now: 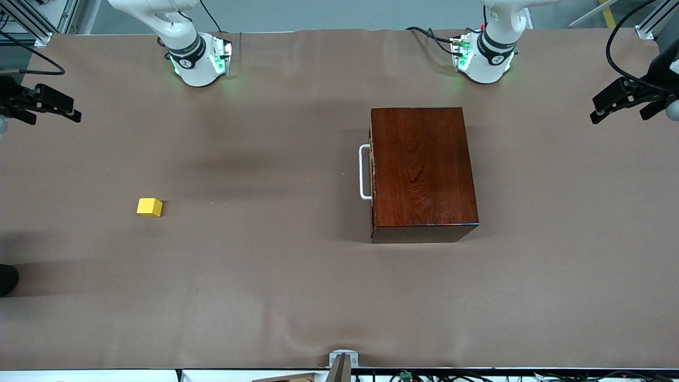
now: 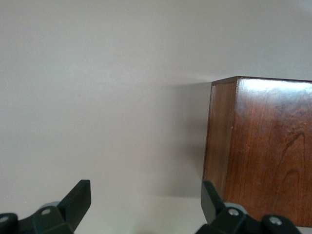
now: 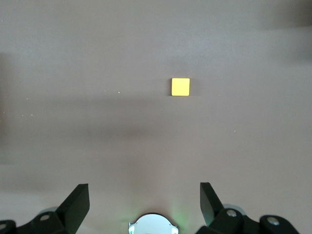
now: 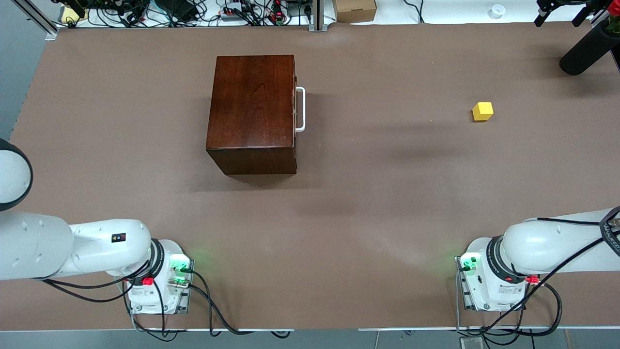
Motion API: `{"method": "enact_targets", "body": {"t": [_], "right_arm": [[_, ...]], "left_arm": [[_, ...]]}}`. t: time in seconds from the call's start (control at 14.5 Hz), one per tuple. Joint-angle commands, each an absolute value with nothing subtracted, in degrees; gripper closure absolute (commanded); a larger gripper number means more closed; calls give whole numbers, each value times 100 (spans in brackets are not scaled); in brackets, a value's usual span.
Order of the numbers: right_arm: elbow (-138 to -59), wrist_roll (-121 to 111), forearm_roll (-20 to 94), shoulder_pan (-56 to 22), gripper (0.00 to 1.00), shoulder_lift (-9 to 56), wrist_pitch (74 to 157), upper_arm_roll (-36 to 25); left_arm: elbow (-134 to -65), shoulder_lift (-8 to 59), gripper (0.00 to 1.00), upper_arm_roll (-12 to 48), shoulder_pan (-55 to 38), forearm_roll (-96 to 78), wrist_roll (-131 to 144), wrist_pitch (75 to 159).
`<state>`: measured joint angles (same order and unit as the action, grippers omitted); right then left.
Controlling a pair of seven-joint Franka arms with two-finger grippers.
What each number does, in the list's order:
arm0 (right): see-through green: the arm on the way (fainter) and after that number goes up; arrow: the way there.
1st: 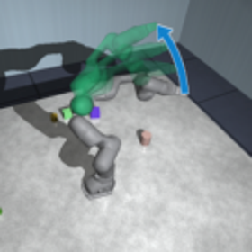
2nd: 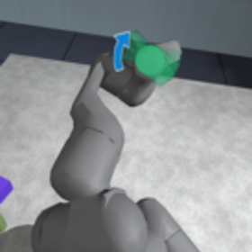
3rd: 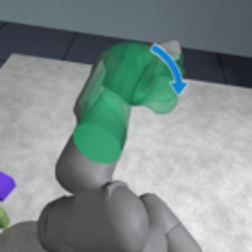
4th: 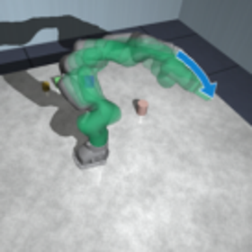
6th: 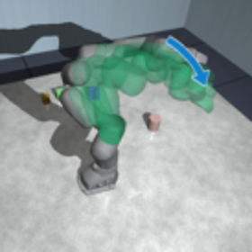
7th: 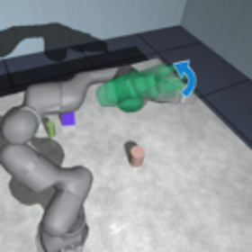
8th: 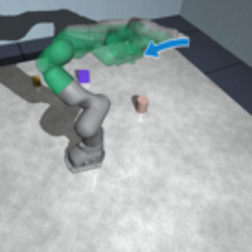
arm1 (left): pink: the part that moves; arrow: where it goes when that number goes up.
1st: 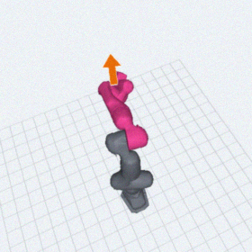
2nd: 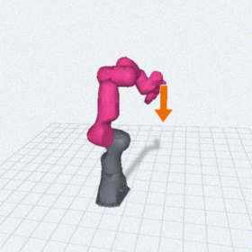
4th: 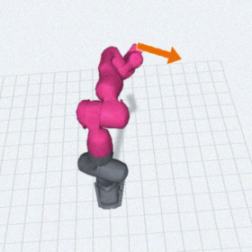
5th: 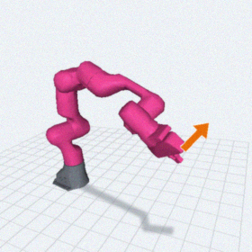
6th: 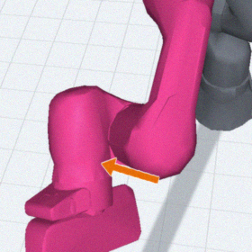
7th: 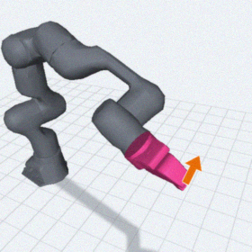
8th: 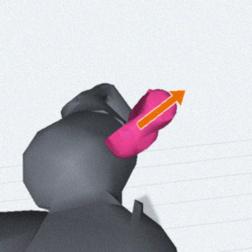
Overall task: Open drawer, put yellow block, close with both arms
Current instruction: 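Move the left gripper toward the white drawer handle of the box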
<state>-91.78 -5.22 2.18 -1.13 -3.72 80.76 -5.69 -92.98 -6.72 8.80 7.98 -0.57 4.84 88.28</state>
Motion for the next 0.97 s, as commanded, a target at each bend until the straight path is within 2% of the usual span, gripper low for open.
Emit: {"method": "enact_targets", "body": {"t": [0.0,0.55,0.76,0.9], "right_arm": [[-9202,-510,255,-114,0,-457,8024,-562],[-9220,-510,255,-79,0,-448,8042,-563],[-9220,-510,255,-70,0,-448,8033,-562],[-9220,-510,255,-70,0,-448,8033,-563]], "left_arm": [[-9106,-615,0,932,861,44,527,8675],[-8991,-528,0,1037,747,44,536,8614],[-8921,-326,0,1484,712,105,615,8552],[-8658,-19,0,2080,712,290,1087,8552]]}}
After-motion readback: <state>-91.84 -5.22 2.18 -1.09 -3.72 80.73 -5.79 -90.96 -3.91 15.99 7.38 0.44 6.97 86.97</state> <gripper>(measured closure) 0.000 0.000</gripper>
